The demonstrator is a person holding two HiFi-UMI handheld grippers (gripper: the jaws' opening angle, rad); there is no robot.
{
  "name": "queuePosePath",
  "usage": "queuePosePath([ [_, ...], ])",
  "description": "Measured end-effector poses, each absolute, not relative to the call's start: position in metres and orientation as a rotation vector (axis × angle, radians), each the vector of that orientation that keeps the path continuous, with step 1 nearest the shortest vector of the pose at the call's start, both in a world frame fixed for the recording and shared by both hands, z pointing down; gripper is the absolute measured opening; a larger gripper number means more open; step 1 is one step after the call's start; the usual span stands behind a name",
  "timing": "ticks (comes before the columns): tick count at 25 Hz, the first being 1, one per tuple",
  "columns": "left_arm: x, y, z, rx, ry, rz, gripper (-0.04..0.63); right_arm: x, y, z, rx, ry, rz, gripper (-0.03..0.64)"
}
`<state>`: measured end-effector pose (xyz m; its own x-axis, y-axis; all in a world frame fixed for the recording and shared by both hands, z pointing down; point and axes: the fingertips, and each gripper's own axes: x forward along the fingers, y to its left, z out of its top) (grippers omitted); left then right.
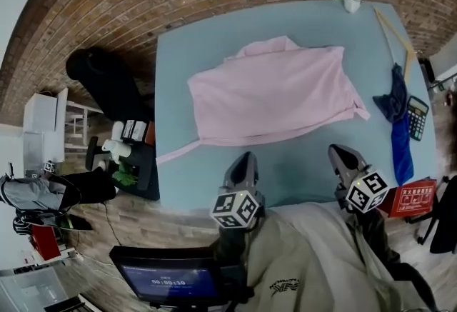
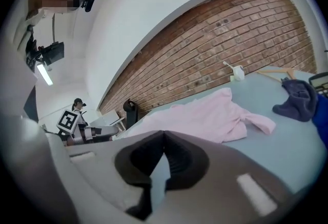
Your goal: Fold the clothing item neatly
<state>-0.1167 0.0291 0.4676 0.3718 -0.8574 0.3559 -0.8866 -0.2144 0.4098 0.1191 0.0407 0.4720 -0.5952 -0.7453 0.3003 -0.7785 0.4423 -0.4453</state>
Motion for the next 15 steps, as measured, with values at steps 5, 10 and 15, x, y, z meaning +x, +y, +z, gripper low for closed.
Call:
queuePosePath([
  [5,-0.098,0.037,0.475,2.100,-1.454,0.115,0.008,0.104,0.058,0.478,1.287,-2.620,0.864,0.002],
  [10,-0.094,0.046,0.477,2.082,-1.482,0.120,0.008,0.108,0.071,0.485,1.230,-2.619,0.865,0.002],
  [15,-0.087,0.060,0.480,2.064,-1.509,0.129,0.008,0.118,0.071,0.493,1.208,-2.619,0.904,0.002],
])
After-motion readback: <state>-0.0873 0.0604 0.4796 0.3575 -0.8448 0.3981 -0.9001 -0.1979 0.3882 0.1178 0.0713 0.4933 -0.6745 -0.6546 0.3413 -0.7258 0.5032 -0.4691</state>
